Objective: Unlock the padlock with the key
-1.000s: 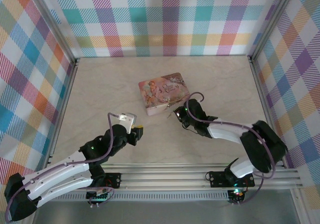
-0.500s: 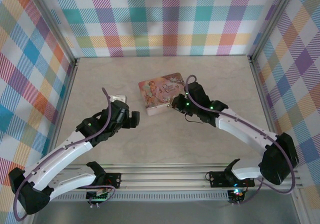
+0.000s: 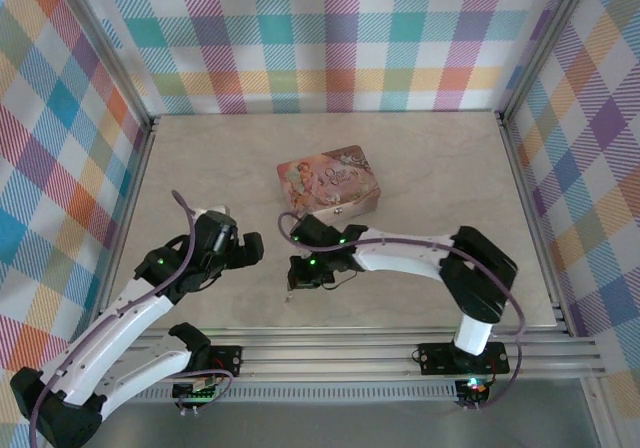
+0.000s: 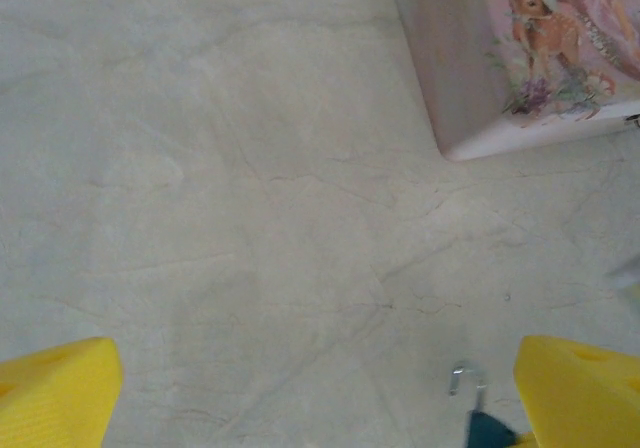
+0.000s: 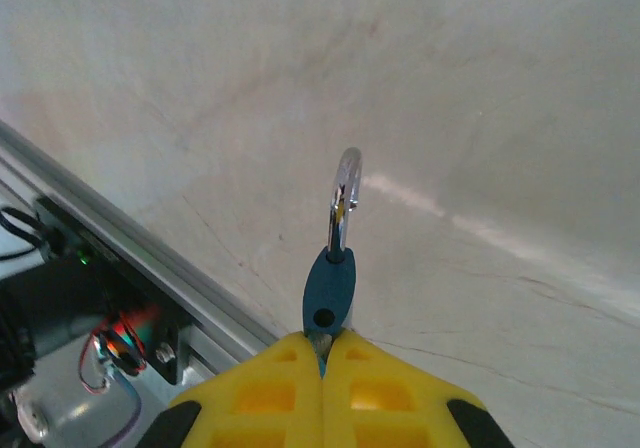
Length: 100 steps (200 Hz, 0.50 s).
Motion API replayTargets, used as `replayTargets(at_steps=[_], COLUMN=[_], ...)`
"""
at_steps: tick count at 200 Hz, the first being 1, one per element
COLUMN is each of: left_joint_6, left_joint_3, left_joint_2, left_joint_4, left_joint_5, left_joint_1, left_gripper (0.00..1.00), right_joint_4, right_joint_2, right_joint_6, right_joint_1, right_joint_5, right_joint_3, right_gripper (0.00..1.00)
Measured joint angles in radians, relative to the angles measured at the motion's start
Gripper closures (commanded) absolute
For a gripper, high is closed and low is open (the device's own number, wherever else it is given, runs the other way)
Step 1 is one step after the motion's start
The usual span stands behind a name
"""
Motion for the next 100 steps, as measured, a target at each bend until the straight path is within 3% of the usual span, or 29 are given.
replayTargets(at_steps=[24, 58, 100], left_joint_6=[-0.033, -0.050, -0.026], left_joint_3=[-0.022, -0.042, -0.068], left_joint_2=[-0.024, -0.026, -0.016], left_joint_4=[-0.005, -0.008, 0.004], left_joint_5=[0.006, 0.007, 0.012], left_joint_1=[0.003, 0.003, 0.003], left_gripper=[0.00, 0.00, 0.00], right_joint_4=[0.029, 0.022, -0.030], right_joint_2=[0.079, 0.097, 0.033], right_joint_6=[-0.001, -0.029, -0.077], right_joint_1=[0.016, 0.016, 0.016], right_joint_5=[-0.030, -0.029, 0.048], right_joint_3=[0.032, 0.069, 0.085], right_gripper=[0.93, 0.48, 0.37])
